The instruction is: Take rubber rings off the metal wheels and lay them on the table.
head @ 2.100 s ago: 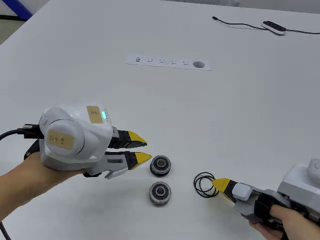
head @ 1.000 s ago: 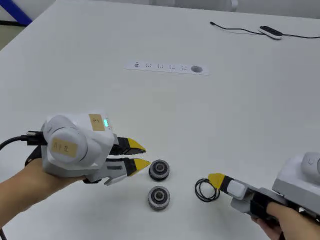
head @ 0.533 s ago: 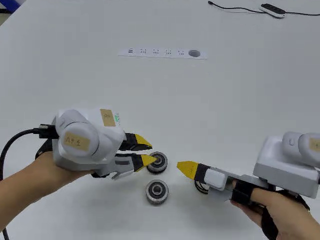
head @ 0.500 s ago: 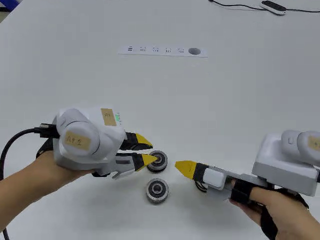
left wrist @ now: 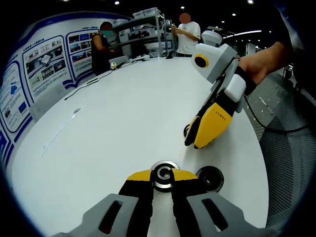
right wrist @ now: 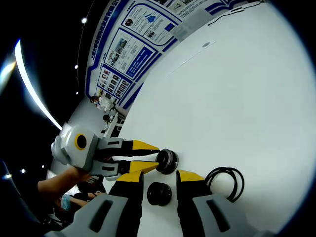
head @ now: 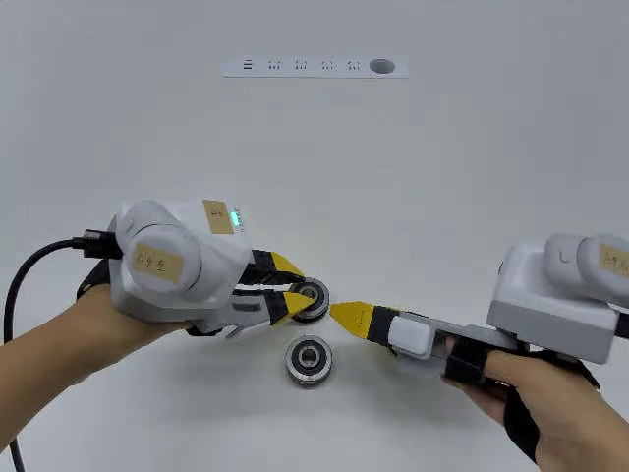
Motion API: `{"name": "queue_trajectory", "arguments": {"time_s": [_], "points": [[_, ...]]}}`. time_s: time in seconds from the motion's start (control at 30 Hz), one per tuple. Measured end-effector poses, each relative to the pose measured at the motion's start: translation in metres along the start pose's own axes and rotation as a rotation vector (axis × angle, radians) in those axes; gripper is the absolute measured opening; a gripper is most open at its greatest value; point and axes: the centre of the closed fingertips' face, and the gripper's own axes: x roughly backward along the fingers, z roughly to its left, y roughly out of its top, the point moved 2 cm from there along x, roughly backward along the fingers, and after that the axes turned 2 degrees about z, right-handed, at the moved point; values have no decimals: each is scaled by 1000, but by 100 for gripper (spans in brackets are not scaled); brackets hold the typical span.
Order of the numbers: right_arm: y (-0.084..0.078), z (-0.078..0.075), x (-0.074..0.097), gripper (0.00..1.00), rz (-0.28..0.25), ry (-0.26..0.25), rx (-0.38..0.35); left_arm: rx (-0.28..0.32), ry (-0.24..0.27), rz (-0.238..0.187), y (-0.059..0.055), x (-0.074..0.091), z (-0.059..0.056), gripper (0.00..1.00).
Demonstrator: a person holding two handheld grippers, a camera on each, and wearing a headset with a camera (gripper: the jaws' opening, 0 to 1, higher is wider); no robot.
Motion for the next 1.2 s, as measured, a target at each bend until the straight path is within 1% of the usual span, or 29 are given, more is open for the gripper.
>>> {"name": "queue_trajectory", "arguments": {"time_s": [0.23,0.3,0.33,0.37,0.4,0.43,0.67,0.77,0.9,0.97,1.03,1.1,1.2], "points": [[1,0,1,27,-12,0,-16,9,-18,-1,3,-3,-5,14],[1,0,1,27,-14,-1,-22,7,-21,9,1,-4,-7,14],[1,-1,1,27,-14,-2,-22,2,-21,14,1,-4,-7,15],[1,-1,1,27,-15,-2,-22,13,-20,9,1,-4,-6,14],[1,-1,1,27,-15,-1,-22,11,-19,15,0,-3,-6,14],[1,-1,1,27,-16,-1,-24,11,-21,9,1,-4,-6,14],[-4,1,-3,27,-10,19,-42,-4,-23,3,1,-4,-7,14],[-4,3,-7,27,-6,27,-40,-20,-24,3,1,-4,-8,14],[-3,5,-14,31,-8,35,-52,-24,-28,1,1,-4,-8,13],[-3,6,-17,35,-10,34,-56,-35,-29,5,1,-4,-9,13],[-1,7,-21,40,-16,35,-63,-35,-31,4,1,-3,-9,13],[-1,7,-25,43,-17,32,-67,-37,-32,2,1,-3,-9,13],[0,9,-29,44,-24,44,-92,-41,-34,2,1,-3,-9,13]]}}
